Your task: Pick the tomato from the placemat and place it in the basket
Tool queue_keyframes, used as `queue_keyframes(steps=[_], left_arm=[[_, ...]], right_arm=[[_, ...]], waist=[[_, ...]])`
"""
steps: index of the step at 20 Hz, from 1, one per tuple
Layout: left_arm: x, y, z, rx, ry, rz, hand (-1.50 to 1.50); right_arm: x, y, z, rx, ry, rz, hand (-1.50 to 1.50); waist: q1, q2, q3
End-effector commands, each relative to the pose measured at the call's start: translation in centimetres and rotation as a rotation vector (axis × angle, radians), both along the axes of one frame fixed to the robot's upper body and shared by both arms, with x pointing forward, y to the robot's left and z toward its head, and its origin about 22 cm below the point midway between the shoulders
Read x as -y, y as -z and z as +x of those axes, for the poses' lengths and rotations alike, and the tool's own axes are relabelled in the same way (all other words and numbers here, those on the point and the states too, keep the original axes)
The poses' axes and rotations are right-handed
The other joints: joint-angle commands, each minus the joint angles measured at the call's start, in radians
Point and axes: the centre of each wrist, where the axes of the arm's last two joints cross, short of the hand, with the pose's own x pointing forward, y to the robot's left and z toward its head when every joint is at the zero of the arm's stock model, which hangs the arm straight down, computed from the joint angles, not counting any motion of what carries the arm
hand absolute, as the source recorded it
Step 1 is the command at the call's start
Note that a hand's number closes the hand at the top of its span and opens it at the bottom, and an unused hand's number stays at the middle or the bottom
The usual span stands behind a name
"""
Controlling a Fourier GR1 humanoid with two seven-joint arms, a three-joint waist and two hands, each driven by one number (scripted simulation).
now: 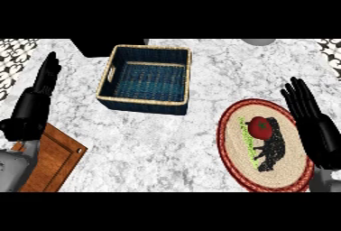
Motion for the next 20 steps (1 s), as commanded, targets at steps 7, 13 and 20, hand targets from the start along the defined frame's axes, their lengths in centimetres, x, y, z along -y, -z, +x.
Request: queue_keyframes(steps=[7,13,20], left_arm=[[4.1,3.9,-2.8,-0.149,-0.005,-0.361,0.0],[6.3,4.5,-3.1,-0.16,0.04,-0.384,0.0],[5.2,4.4,-3.4,-0.146,-0.001,-0.38,0.0]], right_arm=[[1.0,-0.3,-3.0,0.095,0.459,-0.304,1.5],[-8.4,3.0,0.3,0.024,0.813,-0.208,-1.5],[-4.1,6.6,-1.4,-0.236,1.171,-0.45,-1.5]], waist=[[0.014,-0.009,-0.065],[0.047,0.006,-0.06],[0.017,-0.001,-0.073]])
